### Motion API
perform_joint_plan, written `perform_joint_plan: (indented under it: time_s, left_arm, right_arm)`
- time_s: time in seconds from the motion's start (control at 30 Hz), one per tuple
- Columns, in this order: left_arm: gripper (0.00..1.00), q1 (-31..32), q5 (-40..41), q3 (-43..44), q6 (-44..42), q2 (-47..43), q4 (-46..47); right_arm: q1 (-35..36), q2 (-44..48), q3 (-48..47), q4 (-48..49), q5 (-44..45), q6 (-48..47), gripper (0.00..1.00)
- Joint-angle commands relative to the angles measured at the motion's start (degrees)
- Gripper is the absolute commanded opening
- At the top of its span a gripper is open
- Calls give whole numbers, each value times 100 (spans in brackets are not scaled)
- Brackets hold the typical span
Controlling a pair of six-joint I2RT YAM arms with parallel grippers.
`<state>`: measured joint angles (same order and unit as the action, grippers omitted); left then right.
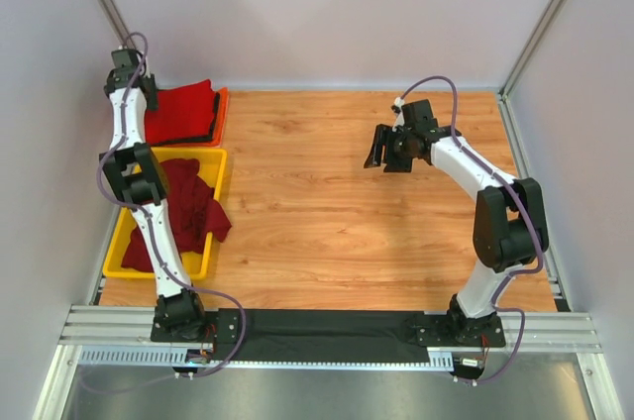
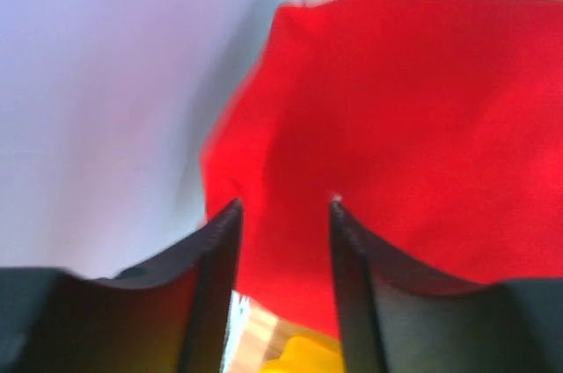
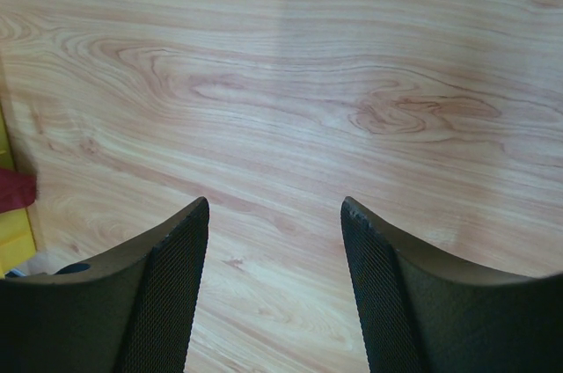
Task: Fold and stack the t-shirts
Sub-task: Neatly place the folded tshirt to the corner
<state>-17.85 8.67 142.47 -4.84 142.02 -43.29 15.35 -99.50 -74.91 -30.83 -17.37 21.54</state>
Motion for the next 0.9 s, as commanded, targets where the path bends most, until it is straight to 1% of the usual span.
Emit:
perform_joint_plan:
  time_s: [0.0,0.07,0.17,0.3,0.37,0.4,0.53,0.63,0.67,0.77,0.87]
  left_arm:
    - [55,202,13,-235,-34,-296,470]
    - [57,299,109,-552,-104,-620,716]
    - [59,465,232,-712,8,-920,550]
    - [59,615,-749,-1281,422,-1421,479]
    - [59,764,-823,-1563,588,-1667,567]
    - [59,809,-953,-1800,633,-1712,611]
    - [56,967,-1569,-2056,1010,-1730,558]
    - [56,1098,-2008,-2460,1108,-1800,707]
    - [56,1143,-2088,-2696,1108,-1809,751]
    - [55,1266,-2123,-2961,1161,-1730,761]
    - [53,1275,-2229,-3050,1240,-1668,664]
  right_arm:
    - [29,-69,-278,-37,58,-124,63]
    - [29,-52,-296,-99,49,-133,63]
    - [38,54,-287,-116,84,-168,64]
    - [38,107,-261,-143,93,-159,64]
    - [38,133,-260,-116,41,-133,64]
    - [46,133,-252,-108,32,-141,64]
    - [46,151,-234,-81,23,-150,64]
    - [47,194,-208,-64,49,-150,63]
    - [47,229,-173,-55,49,-150,63]
    - [47,282,-181,-55,58,-168,63]
    - [38,405,-251,-177,136,-176,62]
